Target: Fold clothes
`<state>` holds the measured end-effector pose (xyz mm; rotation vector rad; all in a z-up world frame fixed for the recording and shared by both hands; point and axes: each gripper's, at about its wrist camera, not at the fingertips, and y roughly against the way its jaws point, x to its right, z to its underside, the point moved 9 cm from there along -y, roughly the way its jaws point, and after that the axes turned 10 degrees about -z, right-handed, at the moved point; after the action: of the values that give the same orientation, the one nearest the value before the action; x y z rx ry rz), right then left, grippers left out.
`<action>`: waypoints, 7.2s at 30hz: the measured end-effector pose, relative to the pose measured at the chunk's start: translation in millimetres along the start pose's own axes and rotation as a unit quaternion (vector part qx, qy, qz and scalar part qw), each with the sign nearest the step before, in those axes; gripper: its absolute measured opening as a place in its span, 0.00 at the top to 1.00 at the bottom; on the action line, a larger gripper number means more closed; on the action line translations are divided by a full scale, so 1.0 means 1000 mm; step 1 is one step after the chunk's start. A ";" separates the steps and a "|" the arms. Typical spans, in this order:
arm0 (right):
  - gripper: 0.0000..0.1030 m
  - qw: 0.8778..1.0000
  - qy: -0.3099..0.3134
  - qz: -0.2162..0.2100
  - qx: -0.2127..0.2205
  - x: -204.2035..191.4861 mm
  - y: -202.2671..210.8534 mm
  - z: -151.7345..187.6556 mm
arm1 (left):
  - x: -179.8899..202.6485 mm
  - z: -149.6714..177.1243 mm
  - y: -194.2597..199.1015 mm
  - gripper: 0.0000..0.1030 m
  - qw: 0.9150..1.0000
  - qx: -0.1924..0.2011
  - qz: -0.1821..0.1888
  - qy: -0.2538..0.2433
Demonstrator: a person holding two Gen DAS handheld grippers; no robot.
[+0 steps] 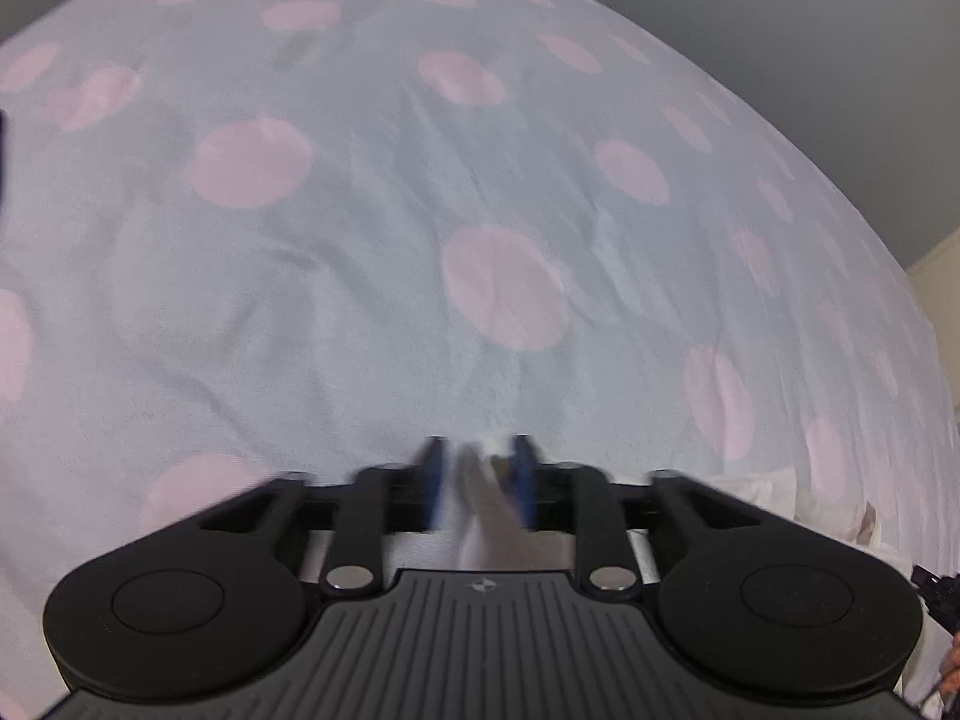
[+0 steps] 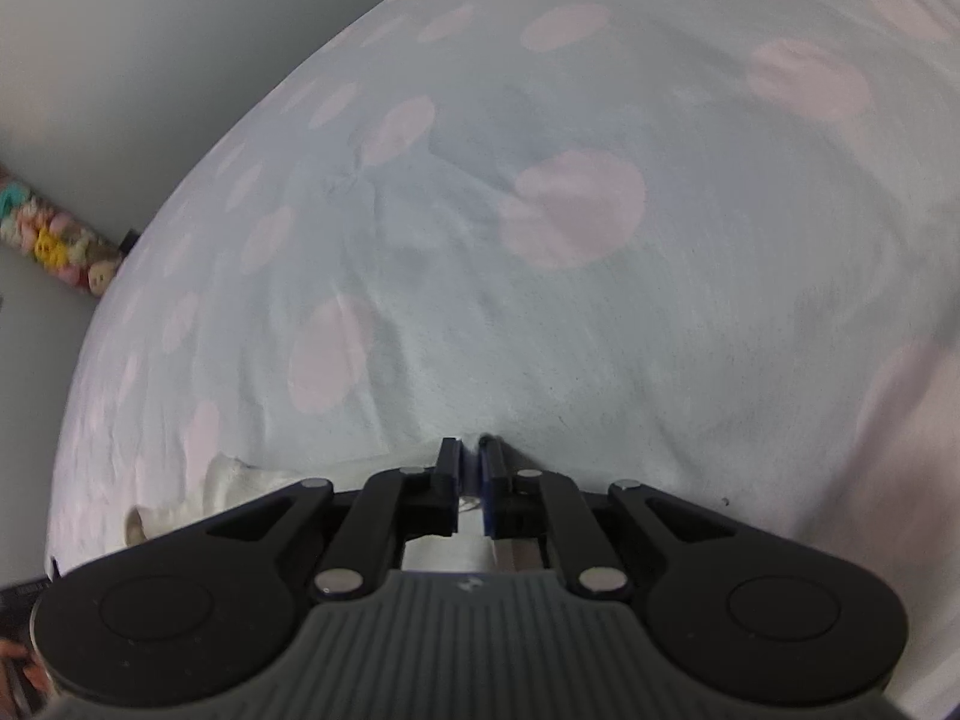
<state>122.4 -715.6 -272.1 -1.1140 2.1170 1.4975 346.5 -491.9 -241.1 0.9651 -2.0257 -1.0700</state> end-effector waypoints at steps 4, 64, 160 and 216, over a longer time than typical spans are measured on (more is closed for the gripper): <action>0.66 1.000 0.020 0.009 0.015 -0.010 0.022 0.002 | -0.005 0.014 0.027 0.61 1.000 0.018 -0.001 -0.001; 0.54 0.997 -0.069 -0.021 0.031 0.041 0.138 0.210 | -0.060 0.226 0.084 0.54 0.976 0.027 0.023 0.215; 0.65 0.935 0.341 0.092 -0.021 -0.085 0.068 0.221 | 0.087 0.229 0.067 0.72 0.977 0.067 -0.028 -0.200; 0.61 0.976 0.104 0.192 -0.025 0.033 0.174 0.223 | -0.013 0.275 0.126 0.63 0.983 -0.011 -0.156 -0.099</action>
<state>-66.7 -502.4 -269.2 -0.9512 2.5679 1.6656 96.0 -323.3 -261.6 1.2351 -2.0578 -1.4005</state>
